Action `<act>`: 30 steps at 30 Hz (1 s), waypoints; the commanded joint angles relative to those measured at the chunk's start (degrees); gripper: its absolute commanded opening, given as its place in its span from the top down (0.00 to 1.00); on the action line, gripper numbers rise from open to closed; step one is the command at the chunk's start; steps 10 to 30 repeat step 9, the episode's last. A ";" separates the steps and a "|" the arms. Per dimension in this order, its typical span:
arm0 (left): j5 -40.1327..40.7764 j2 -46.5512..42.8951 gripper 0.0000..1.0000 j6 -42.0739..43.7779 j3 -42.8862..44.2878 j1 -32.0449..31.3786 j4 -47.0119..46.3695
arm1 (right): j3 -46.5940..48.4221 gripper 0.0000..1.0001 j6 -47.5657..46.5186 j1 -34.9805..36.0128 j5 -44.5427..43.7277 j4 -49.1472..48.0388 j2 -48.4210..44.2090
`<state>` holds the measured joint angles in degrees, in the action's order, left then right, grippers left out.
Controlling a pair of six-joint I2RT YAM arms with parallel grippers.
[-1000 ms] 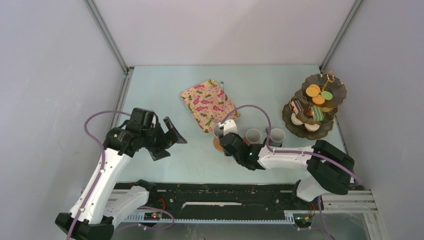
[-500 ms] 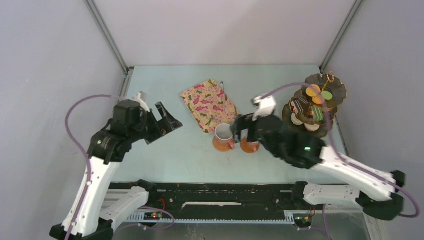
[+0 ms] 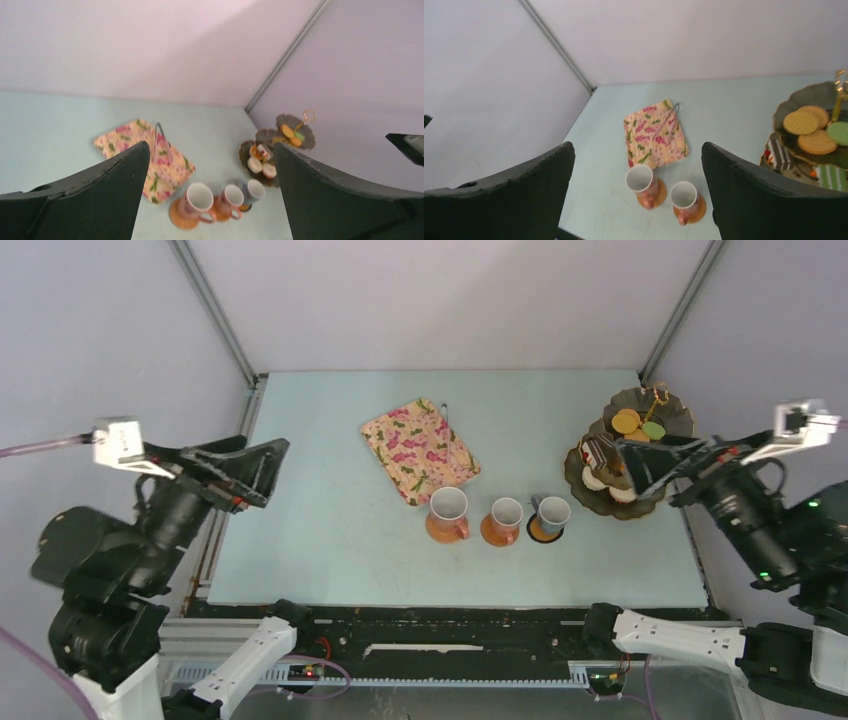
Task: Serve the afternoon tea
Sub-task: Reset both arms
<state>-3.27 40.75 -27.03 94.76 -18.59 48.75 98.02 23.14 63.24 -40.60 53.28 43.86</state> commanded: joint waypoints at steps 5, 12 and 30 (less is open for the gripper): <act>3.09 -0.66 0.00 7.78 6.65 0.23 -6.87 | 6.38 0.00 -8.78 -0.13 -7.15 -4.15 -0.40; 5.32 -0.79 0.00 9.38 6.99 0.24 -7.15 | 6.98 0.00 -5.82 -0.25 -12.54 -3.96 0.57; 5.32 -0.79 0.00 9.38 6.99 0.24 -7.15 | 6.98 0.00 -5.82 -0.25 -12.54 -3.96 0.57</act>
